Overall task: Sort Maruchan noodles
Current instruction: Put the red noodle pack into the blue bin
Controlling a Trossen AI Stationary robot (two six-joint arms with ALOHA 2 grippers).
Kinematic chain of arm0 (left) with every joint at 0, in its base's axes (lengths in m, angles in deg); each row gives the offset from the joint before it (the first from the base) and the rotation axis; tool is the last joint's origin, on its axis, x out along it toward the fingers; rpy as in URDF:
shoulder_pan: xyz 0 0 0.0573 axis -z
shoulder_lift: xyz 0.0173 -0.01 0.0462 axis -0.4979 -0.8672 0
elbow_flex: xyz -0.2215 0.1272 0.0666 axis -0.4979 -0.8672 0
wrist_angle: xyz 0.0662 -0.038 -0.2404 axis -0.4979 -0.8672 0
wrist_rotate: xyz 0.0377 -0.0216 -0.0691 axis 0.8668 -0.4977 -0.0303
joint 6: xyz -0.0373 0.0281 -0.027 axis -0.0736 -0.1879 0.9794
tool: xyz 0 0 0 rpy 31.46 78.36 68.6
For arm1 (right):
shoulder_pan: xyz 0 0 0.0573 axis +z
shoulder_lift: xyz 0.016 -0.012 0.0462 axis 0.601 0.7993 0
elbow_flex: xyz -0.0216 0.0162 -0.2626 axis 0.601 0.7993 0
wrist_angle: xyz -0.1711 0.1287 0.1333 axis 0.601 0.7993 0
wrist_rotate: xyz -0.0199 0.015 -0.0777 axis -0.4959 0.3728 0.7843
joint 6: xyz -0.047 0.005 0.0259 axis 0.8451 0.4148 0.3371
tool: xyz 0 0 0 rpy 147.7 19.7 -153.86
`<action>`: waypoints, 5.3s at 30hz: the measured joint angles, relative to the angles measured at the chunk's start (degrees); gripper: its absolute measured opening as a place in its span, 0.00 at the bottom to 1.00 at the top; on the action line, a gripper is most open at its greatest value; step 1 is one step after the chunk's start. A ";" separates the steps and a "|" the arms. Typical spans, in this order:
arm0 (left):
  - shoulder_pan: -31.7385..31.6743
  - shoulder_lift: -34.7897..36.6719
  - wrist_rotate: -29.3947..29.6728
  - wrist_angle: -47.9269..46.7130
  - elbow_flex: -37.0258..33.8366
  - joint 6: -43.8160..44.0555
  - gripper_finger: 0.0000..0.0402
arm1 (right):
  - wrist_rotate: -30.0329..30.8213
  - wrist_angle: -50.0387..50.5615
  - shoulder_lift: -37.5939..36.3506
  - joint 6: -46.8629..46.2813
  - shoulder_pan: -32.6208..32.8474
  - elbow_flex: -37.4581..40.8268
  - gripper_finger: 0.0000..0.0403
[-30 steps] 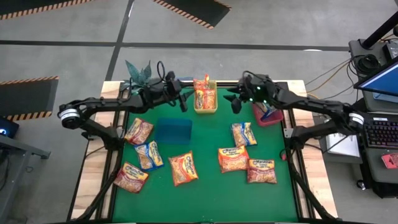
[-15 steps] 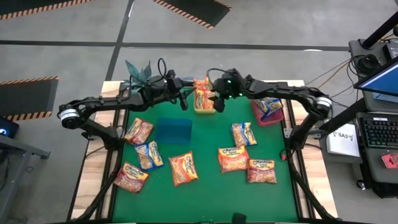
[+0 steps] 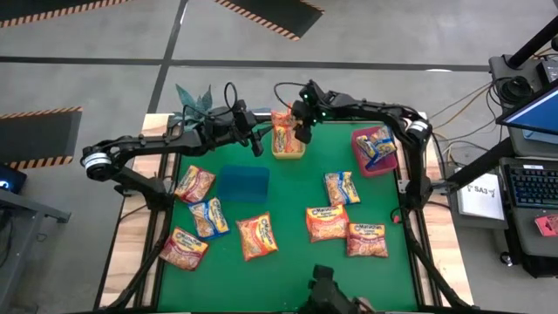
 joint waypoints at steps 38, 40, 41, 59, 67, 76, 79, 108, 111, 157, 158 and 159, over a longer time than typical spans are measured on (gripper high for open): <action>0.00 -6.52 -0.02 0.42 -0.02 1.07 0.28 | -0.68 -0.43 -3.13 1.57 -0.13 -1.36 0.02; 0.00 -7.54 -0.07 -0.02 -0.02 0.71 0.28 | -1.11 -0.20 -4.36 1.13 0.18 -1.36 0.02; 0.00 -8.06 -0.10 -0.41 -0.02 0.25 0.28 | -2.39 0.12 -4.89 0.51 0.19 -1.39 0.02; -8.02 -21.66 4.52 -2.68 16.81 -10.48 0.27 | 0.76 1.40 1.83 -5.75 8.17 1.75 0.02; -10.92 -29.42 3.37 -7.85 22.47 -9.45 0.18 | 1.20 -4.29 2.51 -6.77 8.17 5.27 0.02; -11.47 -31.30 0.37 -16.30 24.70 -9.40 0.10 | 10.83 -17.83 2.51 -4.00 8.50 10.32 0.02; -11.50 -31.30 0.35 -16.92 24.50 -9.40 0.09 | 14.27 -21.01 2.29 -1.92 8.78 11.43 0.02; -7.25 -21.85 -15.75 -28.02 17.16 -10.21 0.09 | -0.73 -3.43 -6.10 -1.49 -0.41 4.74 0.02; -6.21 -20.35 -15.73 -29.02 17.21 -9.49 0.09 | -2.47 0.61 -6.43 -3.18 -0.73 2.66 0.02; 17.03 6.51 -15.40 -24.84 -0.27 4.31 0.09 | 5.08 4.48 -20.88 -43.28 30.32 27.99 0.02; 17.22 6.31 -15.36 -23.57 -0.91 5.25 0.09 | 5.27 5.98 -20.90 -42.78 30.12 27.37 0.02; 17.38 6.12 -14.96 -21.70 -1.79 6.18 0.09 | 5.47 7.13 -20.90 -42.00 29.84 26.90 0.02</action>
